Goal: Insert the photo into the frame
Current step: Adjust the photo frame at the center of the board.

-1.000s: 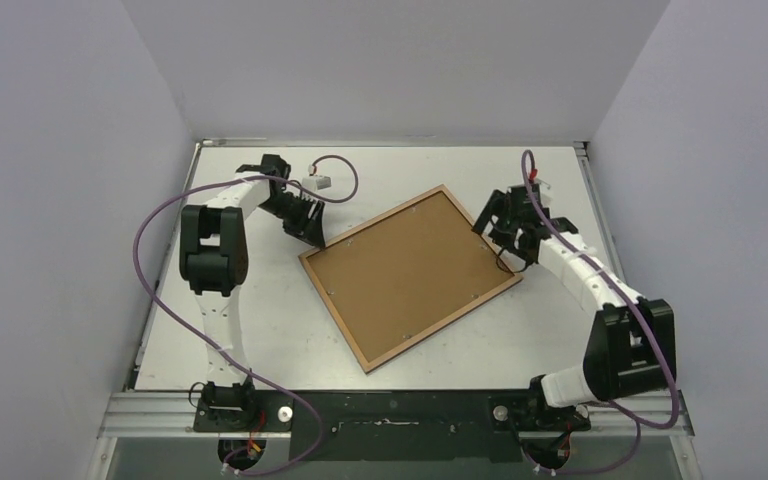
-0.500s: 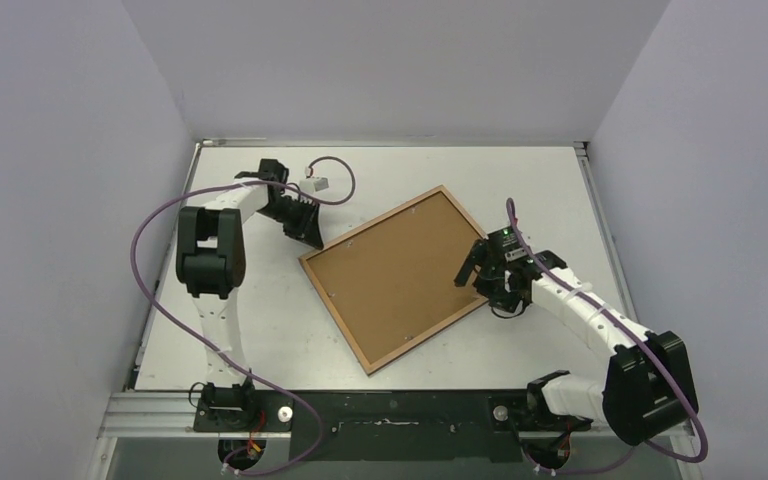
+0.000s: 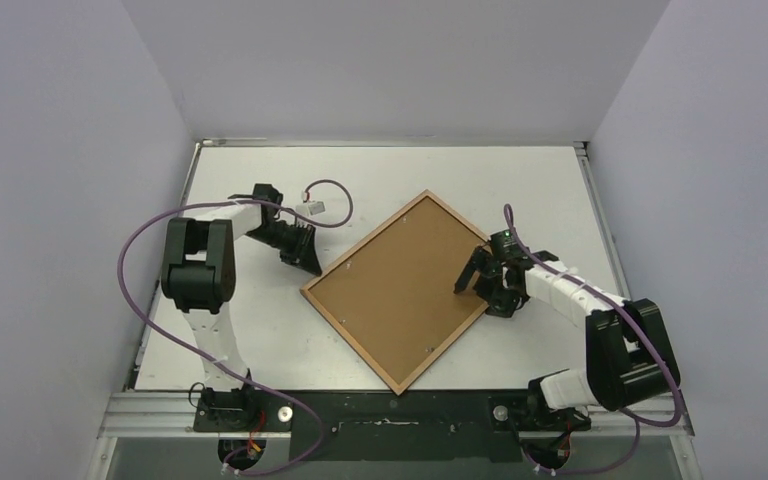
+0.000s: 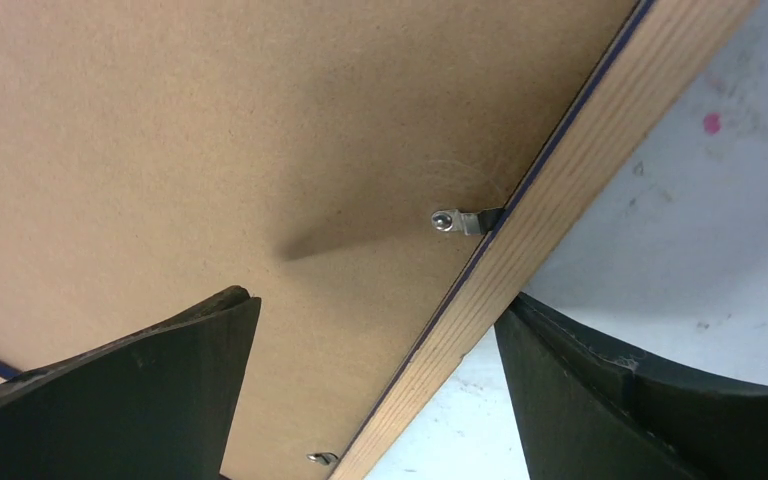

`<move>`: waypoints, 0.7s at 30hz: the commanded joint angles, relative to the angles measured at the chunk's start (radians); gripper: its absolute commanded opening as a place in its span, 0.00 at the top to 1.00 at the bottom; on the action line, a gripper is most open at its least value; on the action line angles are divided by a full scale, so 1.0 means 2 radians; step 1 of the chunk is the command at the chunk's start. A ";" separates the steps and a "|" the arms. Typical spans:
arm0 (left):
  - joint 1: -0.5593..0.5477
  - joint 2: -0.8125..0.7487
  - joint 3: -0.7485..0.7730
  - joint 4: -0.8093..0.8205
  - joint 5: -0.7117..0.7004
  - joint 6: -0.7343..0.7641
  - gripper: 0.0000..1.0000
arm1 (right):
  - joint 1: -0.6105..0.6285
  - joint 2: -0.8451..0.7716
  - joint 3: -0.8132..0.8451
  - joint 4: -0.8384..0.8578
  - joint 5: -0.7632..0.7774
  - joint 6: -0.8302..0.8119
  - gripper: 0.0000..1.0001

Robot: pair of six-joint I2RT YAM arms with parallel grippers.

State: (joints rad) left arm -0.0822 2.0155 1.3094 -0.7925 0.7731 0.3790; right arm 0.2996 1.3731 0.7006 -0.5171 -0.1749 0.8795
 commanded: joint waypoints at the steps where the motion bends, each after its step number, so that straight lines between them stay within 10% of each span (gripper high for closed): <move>1: 0.000 -0.009 -0.025 -0.013 -0.005 0.034 0.91 | -0.007 0.026 0.049 0.056 -0.015 -0.026 0.10; 9: 0.000 -0.024 -0.044 -0.009 0.005 0.028 0.90 | -0.003 0.107 0.134 0.028 -0.005 -0.064 0.10; 21: 0.012 -0.043 0.007 -0.009 0.011 -0.004 0.87 | 0.012 0.019 0.182 -0.061 0.050 -0.093 0.10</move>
State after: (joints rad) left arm -0.0639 1.9728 1.2495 -0.8116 0.7845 0.3946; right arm 0.2962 1.4769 0.9699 -0.6071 -0.1226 0.7185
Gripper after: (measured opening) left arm 0.113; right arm 0.898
